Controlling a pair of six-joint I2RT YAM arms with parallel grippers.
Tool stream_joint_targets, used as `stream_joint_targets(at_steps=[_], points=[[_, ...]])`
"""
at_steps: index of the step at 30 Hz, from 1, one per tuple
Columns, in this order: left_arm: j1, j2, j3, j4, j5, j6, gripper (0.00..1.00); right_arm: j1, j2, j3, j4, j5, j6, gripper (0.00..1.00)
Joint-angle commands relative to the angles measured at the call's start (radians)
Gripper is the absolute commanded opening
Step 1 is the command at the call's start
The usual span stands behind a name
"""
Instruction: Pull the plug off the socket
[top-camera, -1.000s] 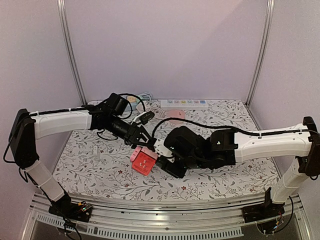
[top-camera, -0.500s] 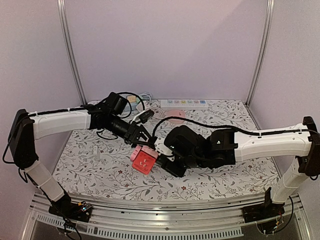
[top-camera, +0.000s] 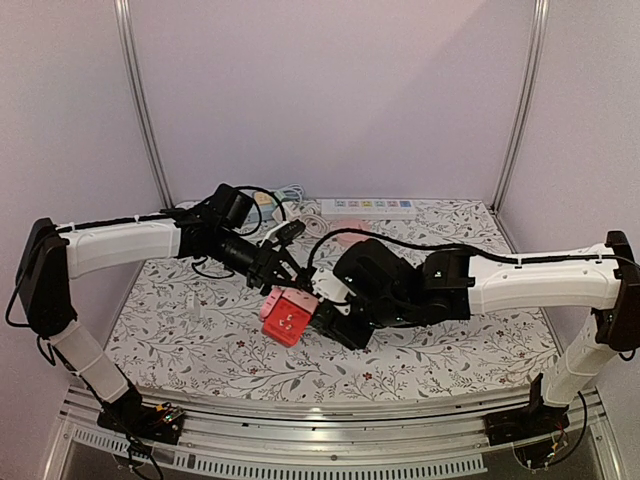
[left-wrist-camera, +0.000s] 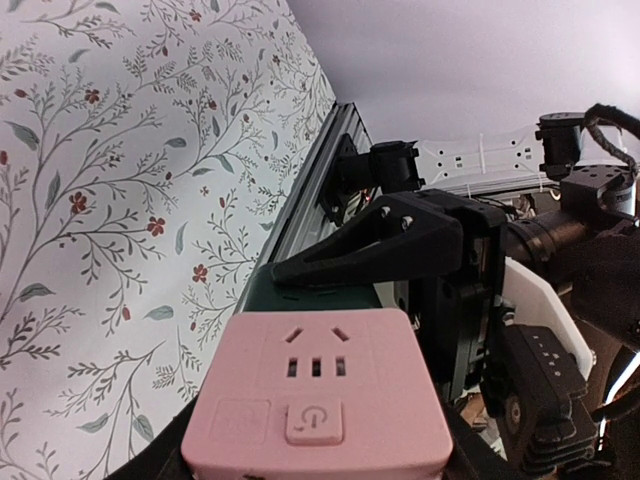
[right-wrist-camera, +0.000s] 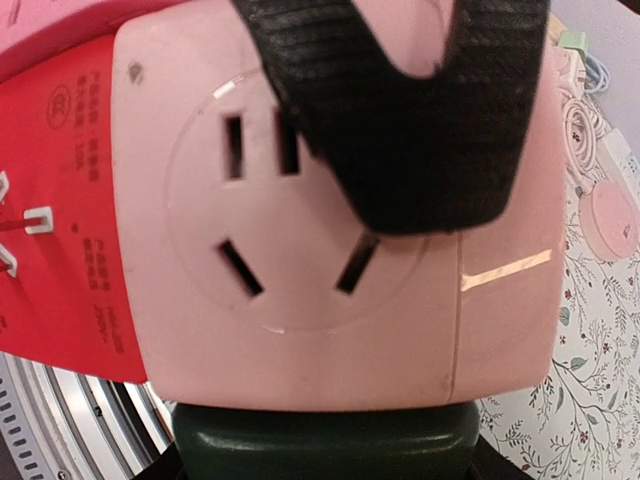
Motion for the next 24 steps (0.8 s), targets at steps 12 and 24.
stream_joint_targets(at_steps=[12, 24], points=[[0.077, -0.043, 0.026, 0.085, -0.054, 0.108, 0.06, 0.124, -0.019, 0.042, -0.178, 0.009, 0.007, 0.36], [0.059, -0.067, -0.010, 0.077, -0.082, 0.126, 0.05, 0.075, -0.077, -0.033, -0.160, -0.042, 0.118, 0.36]])
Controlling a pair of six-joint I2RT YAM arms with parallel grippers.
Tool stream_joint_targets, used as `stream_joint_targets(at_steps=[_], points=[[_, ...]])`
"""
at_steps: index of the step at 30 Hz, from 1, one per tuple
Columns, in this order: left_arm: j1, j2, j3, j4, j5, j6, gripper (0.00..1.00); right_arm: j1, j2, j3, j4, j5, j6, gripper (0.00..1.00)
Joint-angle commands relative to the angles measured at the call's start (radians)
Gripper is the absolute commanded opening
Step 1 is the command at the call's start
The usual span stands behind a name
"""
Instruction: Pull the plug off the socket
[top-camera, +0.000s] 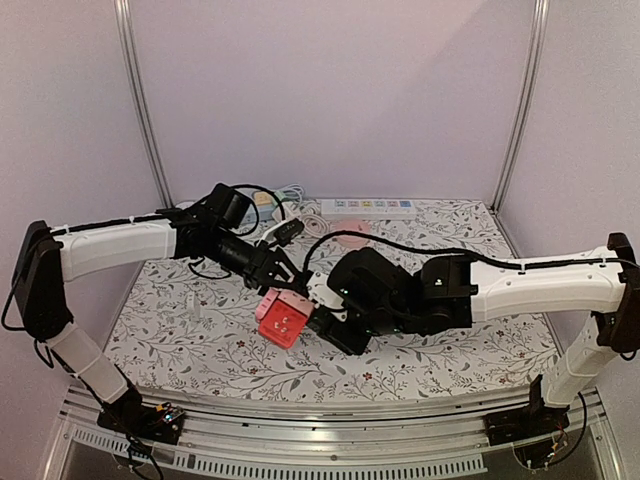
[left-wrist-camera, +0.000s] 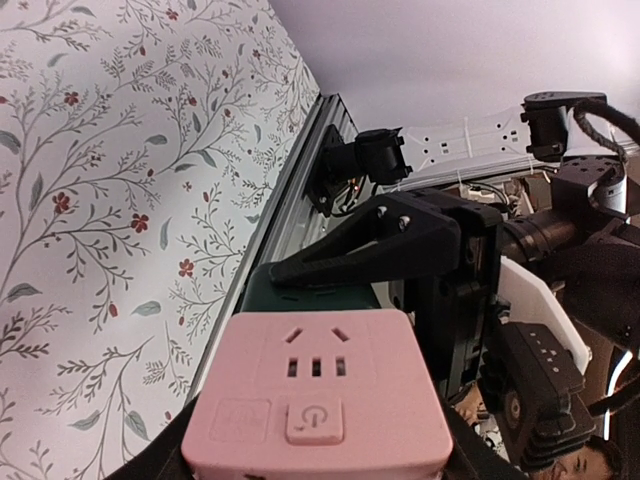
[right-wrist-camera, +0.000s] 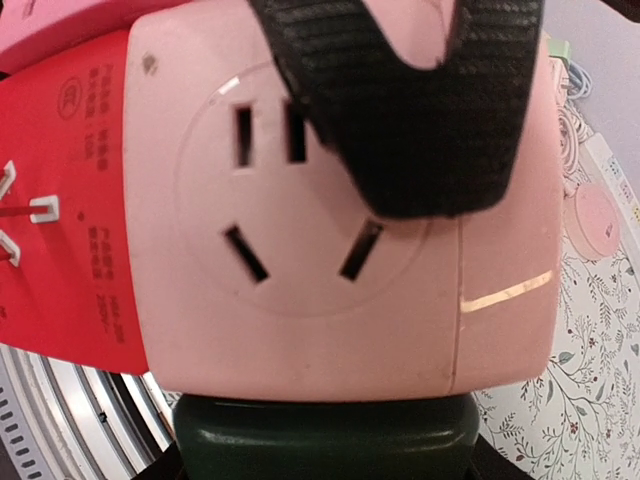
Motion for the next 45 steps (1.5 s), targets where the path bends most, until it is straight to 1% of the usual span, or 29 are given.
stream_joint_targets(at_steps=[1, 6, 11, 12, 15, 18, 20, 23, 27, 31, 35, 37, 39, 42, 45], points=[[0.054, -0.042, 0.001, 0.085, -0.108, 0.095, 0.05, -0.016, -0.083, -0.066, -0.116, -0.170, 0.097, 0.37], [0.030, -0.036, 0.015, 0.022, -0.111, 0.149, 0.04, -0.099, -0.103, -0.079, -0.105, -0.281, 0.147, 0.37], [0.033, -0.038, 0.041, -0.011, -0.123, 0.170, 0.03, -0.095, -0.117, -0.094, -0.122, -0.253, 0.121, 0.38], [0.032, -0.034, 0.046, -0.014, -0.120, 0.171, 0.03, -0.073, -0.117, -0.092, -0.130, -0.229, 0.112, 0.38], [0.034, -0.018, 0.048, -0.015, -0.115, 0.165, 0.03, 0.019, -0.099, -0.043, -0.191, -0.092, 0.038, 0.38], [0.033, 0.005, 0.057, -0.021, -0.114, 0.159, 0.03, 0.075, -0.019, 0.034, -0.275, -0.013, -0.015, 0.38], [0.034, 0.009, 0.061, -0.023, -0.114, 0.153, 0.03, 0.106, 0.026, 0.062, -0.301, 0.051, -0.048, 0.37], [0.034, 0.009, 0.059, -0.023, -0.114, 0.150, 0.03, 0.120, 0.074, 0.082, -0.321, 0.087, -0.066, 0.37], [0.033, 0.007, 0.058, -0.026, -0.121, 0.148, 0.03, 0.121, 0.092, 0.091, -0.322, 0.105, -0.071, 0.37], [0.034, -0.001, 0.055, -0.027, -0.127, 0.148, 0.03, 0.080, 0.081, 0.097, -0.303, 0.047, -0.032, 0.37], [0.035, -0.012, 0.053, -0.028, -0.142, 0.152, 0.03, 0.039, 0.045, 0.069, -0.258, -0.022, 0.029, 0.37], [0.037, -0.021, 0.054, -0.037, -0.169, 0.157, 0.03, 0.021, 0.019, 0.054, -0.237, -0.042, 0.061, 0.38], [0.051, -0.036, 0.056, -0.053, -0.230, 0.162, 0.03, -0.006, 0.006, 0.038, -0.230, -0.041, 0.092, 0.38], [0.107, -0.068, 0.057, -0.070, -0.290, 0.157, 0.03, -0.061, -0.004, 0.012, -0.227, -0.026, 0.157, 0.37], [0.196, -0.116, 0.038, -0.043, -0.300, 0.141, 0.03, -0.119, -0.011, -0.006, -0.226, 0.004, 0.213, 0.38]])
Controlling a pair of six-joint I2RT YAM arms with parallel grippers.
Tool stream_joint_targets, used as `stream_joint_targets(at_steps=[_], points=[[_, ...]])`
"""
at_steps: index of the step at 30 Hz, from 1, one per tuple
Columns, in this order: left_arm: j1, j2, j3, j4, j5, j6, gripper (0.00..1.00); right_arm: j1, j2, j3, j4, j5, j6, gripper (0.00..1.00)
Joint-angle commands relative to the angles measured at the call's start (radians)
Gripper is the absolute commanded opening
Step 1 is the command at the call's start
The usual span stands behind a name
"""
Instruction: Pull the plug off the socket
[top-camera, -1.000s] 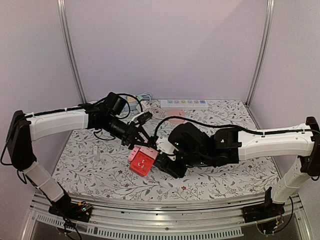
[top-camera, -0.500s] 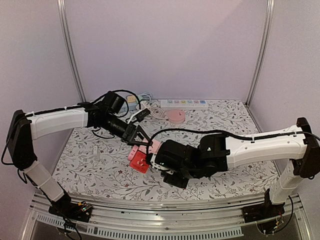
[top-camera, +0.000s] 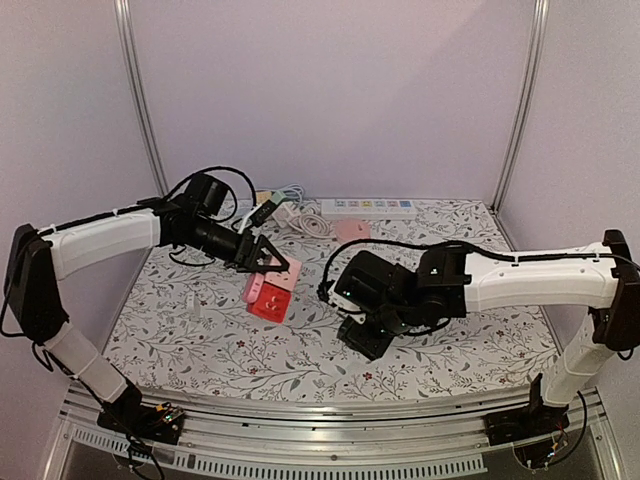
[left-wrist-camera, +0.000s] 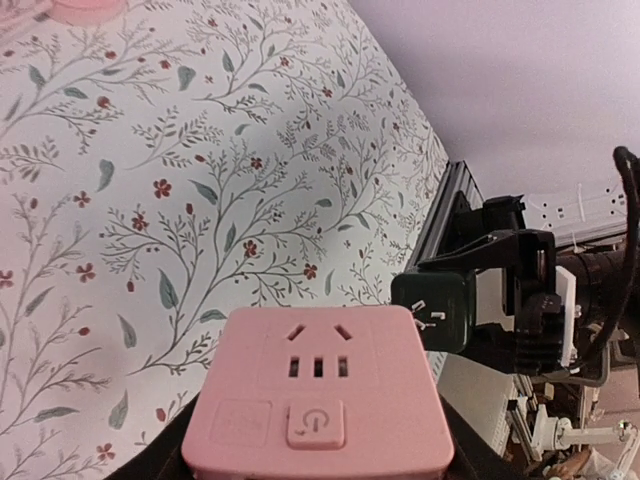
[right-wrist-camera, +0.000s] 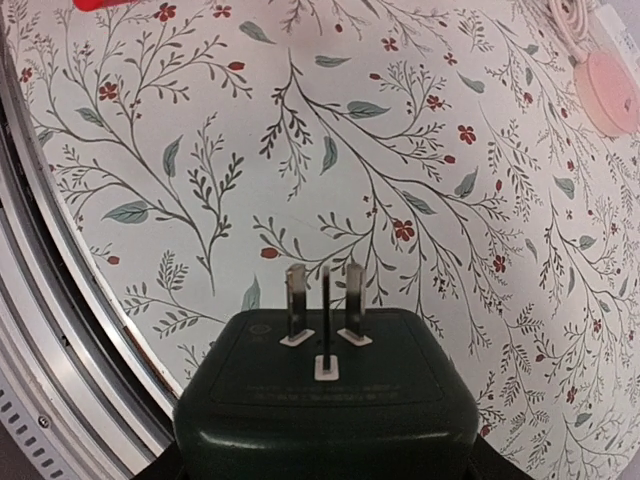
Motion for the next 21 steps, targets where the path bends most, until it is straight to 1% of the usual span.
stream_joint_targets(at_steps=[1, 4, 6, 8, 9, 11, 15, 18, 21], points=[[0.141, -0.108, 0.011, 0.042, -0.042, -0.012, 0.03, -0.093, -0.038, -0.032, 0.027, 0.031, 0.119, 0.38], [0.209, -0.153, 0.000, 0.013, -0.043, -0.003, 0.03, -0.164, -0.020, -0.053, 0.063, 0.006, 0.163, 0.38], [0.238, -0.204, -0.043, 0.020, -0.070, 0.001, 0.03, -0.190, 0.016, -0.042, 0.101, -0.007, 0.183, 0.38], [0.240, -0.270, -0.103, 0.051, -0.153, 0.005, 0.04, -0.193, 0.059, -0.004, 0.132, -0.021, 0.186, 0.38], [0.240, -0.291, -0.109, 0.045, -0.190, 0.005, 0.04, -0.192, 0.092, 0.021, 0.146, -0.033, 0.189, 0.38], [0.240, -0.325, -0.108, 0.042, -0.221, 0.003, 0.04, -0.193, 0.136, 0.065, 0.186, -0.061, 0.207, 0.38], [0.240, -0.385, -0.120, 0.073, -0.215, -0.008, 0.05, -0.188, 0.241, 0.132, 0.267, -0.130, 0.262, 0.39], [0.241, -0.425, -0.136, 0.080, -0.236, -0.001, 0.06, -0.169, 0.318, 0.195, 0.290, -0.114, 0.290, 0.39], [0.240, -0.434, -0.141, 0.091, -0.219, -0.007, 0.07, -0.151, 0.364, 0.228, 0.350, -0.110, 0.321, 0.39]])
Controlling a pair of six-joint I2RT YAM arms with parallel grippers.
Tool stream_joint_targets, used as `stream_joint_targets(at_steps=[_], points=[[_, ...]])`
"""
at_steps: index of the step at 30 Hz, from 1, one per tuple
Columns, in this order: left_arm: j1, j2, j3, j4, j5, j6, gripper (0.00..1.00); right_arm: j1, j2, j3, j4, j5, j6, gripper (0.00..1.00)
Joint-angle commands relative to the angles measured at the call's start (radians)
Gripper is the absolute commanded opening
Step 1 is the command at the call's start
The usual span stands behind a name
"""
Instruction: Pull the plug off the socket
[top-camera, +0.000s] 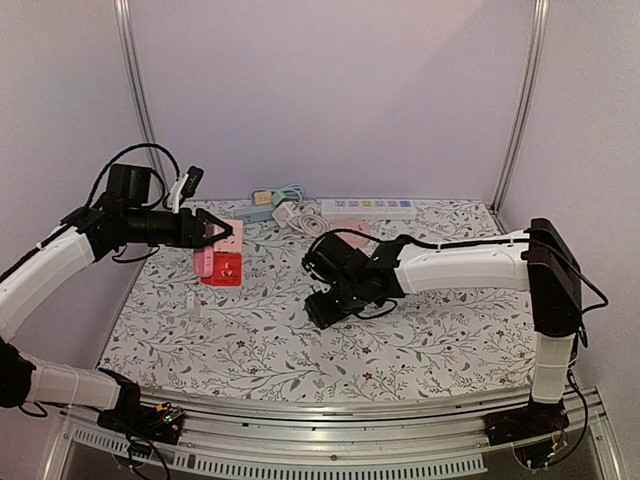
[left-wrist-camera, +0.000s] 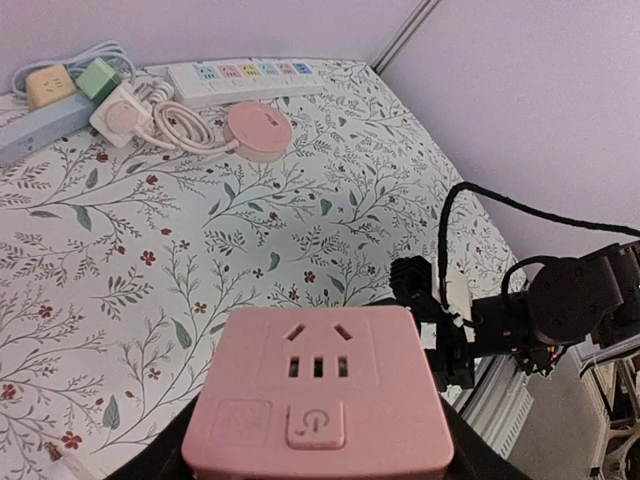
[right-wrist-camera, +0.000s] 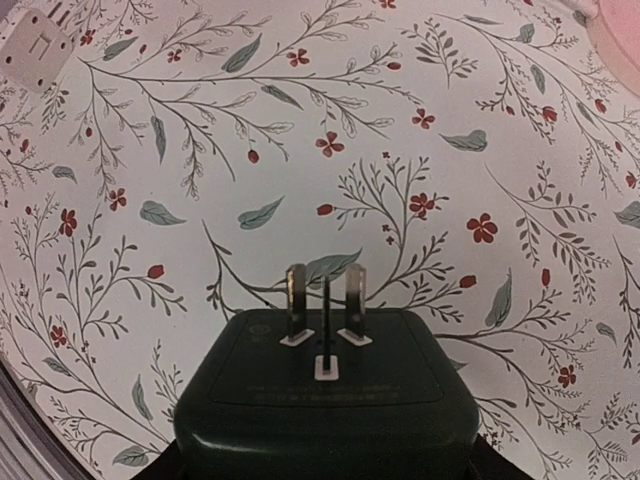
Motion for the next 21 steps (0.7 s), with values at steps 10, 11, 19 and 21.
stream_joint_targets(at_steps=[10, 11, 19, 21], points=[[-0.006, -0.045, -0.020, 0.078, 0.010, -0.006, 0.07, 0.031, 0.208, 0.181, 0.216, -0.093, 0.128, 0.43], [-0.006, -0.045, -0.019, 0.074, 0.007, -0.004, 0.07, 0.031, 0.222, 0.189, 0.223, -0.098, 0.134, 0.45], [-0.007, -0.026, -0.018, 0.082, 0.046, -0.015, 0.07, 0.046, 0.309, 0.247, 0.233, -0.095, 0.145, 0.59], [-0.008, -0.019, -0.021, 0.087, 0.053, -0.020, 0.07, 0.047, 0.320, 0.248, 0.242, -0.099, 0.148, 0.65]])
